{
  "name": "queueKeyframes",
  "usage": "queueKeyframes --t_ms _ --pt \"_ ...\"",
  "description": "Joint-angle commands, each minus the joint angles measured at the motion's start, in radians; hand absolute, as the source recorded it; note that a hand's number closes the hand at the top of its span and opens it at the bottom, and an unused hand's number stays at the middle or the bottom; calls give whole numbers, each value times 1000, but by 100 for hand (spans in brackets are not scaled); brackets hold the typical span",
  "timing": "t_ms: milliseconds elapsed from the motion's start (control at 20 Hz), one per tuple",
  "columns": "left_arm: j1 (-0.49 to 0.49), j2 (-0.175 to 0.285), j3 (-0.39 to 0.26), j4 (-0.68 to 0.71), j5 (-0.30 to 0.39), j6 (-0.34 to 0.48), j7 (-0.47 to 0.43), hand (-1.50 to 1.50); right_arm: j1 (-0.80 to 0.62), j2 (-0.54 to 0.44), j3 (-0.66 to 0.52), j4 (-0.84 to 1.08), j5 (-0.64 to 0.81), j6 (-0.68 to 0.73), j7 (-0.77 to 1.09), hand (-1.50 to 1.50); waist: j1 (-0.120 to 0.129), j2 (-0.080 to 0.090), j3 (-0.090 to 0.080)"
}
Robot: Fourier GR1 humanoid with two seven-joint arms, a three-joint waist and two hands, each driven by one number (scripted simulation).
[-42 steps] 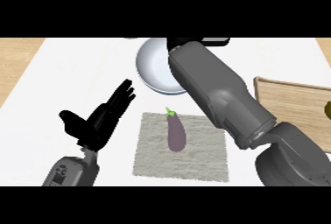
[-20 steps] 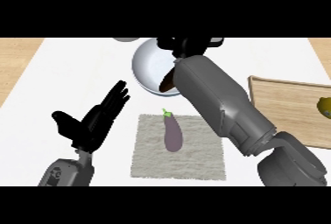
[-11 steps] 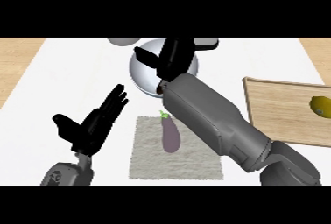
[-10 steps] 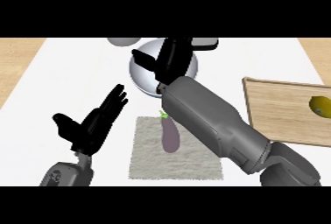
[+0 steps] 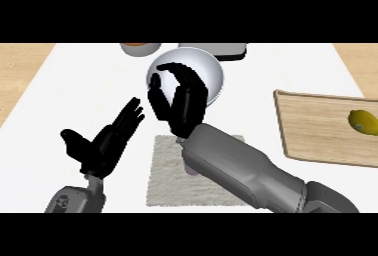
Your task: Pick the croissant from the placemat and place it in the bowl
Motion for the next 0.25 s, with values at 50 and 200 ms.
queueKeyframes --t_ms 50,200 --pt "4 -2 -2 10 3 -8 -6 0 152 4 101 -94 22 -79 39 150 6 4 -1" --pt "-5 4 -4 9 -2 -11 2 0 254 4 166 -157 10 -78 60 150 23 10 0"
